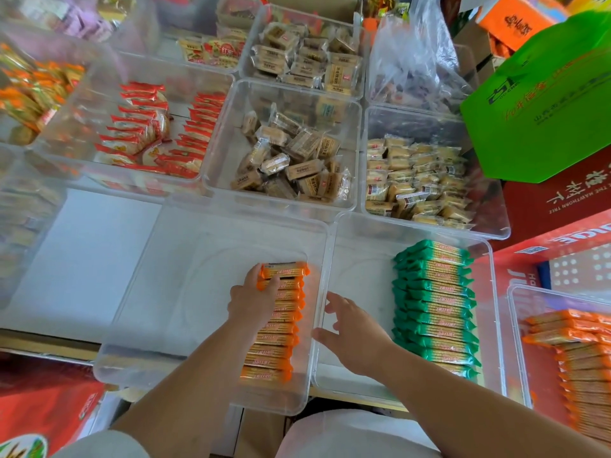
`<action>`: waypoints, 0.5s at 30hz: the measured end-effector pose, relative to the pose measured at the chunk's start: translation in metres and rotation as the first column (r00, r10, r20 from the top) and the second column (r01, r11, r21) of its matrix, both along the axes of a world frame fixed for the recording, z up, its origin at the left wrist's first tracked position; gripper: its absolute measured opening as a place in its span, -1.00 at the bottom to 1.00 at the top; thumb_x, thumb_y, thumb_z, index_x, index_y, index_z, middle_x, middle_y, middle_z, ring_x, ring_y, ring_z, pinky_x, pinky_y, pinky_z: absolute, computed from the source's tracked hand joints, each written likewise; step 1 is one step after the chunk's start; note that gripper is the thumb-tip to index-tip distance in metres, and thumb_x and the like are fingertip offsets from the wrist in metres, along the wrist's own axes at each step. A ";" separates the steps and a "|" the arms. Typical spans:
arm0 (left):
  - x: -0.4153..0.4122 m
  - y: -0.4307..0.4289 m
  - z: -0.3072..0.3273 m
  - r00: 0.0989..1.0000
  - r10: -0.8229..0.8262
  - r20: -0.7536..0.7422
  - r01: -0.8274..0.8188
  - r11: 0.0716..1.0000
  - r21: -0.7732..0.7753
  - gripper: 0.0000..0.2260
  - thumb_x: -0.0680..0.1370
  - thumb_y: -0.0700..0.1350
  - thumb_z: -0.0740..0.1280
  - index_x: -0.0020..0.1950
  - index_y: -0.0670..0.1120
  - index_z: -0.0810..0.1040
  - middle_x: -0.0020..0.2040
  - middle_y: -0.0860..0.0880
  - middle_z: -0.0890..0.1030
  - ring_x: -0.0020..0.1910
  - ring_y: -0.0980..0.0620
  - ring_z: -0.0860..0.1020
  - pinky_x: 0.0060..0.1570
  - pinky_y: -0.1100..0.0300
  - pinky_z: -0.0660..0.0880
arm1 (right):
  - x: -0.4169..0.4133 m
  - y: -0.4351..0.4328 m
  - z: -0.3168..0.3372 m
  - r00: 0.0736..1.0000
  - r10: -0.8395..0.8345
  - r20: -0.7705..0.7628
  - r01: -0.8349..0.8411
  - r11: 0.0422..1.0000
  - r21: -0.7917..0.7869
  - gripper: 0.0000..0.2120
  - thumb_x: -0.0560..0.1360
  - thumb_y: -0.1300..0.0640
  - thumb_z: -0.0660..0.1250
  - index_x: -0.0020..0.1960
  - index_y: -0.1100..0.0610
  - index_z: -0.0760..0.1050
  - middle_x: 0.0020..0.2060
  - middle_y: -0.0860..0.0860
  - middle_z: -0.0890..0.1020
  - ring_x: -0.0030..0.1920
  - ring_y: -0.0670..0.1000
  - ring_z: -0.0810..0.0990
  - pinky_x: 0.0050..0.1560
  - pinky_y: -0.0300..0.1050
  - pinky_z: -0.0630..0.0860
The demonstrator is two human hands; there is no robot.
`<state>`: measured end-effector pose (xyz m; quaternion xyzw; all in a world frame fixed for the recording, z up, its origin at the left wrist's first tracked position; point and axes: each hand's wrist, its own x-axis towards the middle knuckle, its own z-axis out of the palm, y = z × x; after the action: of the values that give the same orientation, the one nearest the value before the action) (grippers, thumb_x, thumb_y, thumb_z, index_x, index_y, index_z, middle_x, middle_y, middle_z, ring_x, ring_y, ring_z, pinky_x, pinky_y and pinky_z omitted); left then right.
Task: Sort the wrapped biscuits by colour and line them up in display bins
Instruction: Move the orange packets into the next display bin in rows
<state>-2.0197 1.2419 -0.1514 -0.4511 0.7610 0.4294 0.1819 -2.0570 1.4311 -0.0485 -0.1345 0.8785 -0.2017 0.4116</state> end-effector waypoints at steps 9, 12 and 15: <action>0.028 0.003 0.006 0.987 0.153 0.055 -0.160 0.972 0.173 -0.55 0.61 0.35 0.05 0.49 0.32 0.20 0.22 -0.07 0.38 0.09 -0.14 0.47 0.14 -0.19 0.50 | 0.001 0.002 0.000 1.000 -0.024 0.014 0.024 0.999 -0.023 -0.28 0.58 -0.14 0.36 0.61 -0.08 0.09 0.45 -0.12 0.41 0.34 -0.03 0.49 0.35 -0.02 0.47; 0.029 0.001 0.011 0.986 0.160 0.040 -0.165 0.955 0.246 -0.56 0.57 0.37 0.06 0.45 0.36 0.24 0.23 -0.07 0.46 0.07 -0.13 0.55 0.10 -0.17 0.55 | 0.001 0.002 -0.001 0.999 -0.031 0.019 0.032 0.999 -0.031 -0.29 0.57 -0.13 0.36 0.61 -0.09 0.10 0.44 -0.10 0.43 0.34 -0.01 0.50 0.36 0.01 0.48; 0.032 -0.004 0.013 0.984 0.175 0.044 -0.180 0.936 0.302 -0.50 0.48 0.42 0.09 0.41 0.39 0.27 0.24 -0.06 0.53 0.11 -0.15 0.60 0.09 -0.21 0.58 | 0.001 0.001 0.000 0.999 -0.042 0.030 0.044 0.998 -0.047 -0.30 0.57 -0.14 0.36 0.60 -0.10 0.11 0.44 -0.10 0.43 0.34 0.00 0.50 0.36 0.03 0.48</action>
<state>-1.9875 1.2379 -0.1387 -0.4881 0.6404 0.5524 0.2159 -2.0562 1.4325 -0.0481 -0.1226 0.8700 -0.2334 0.4166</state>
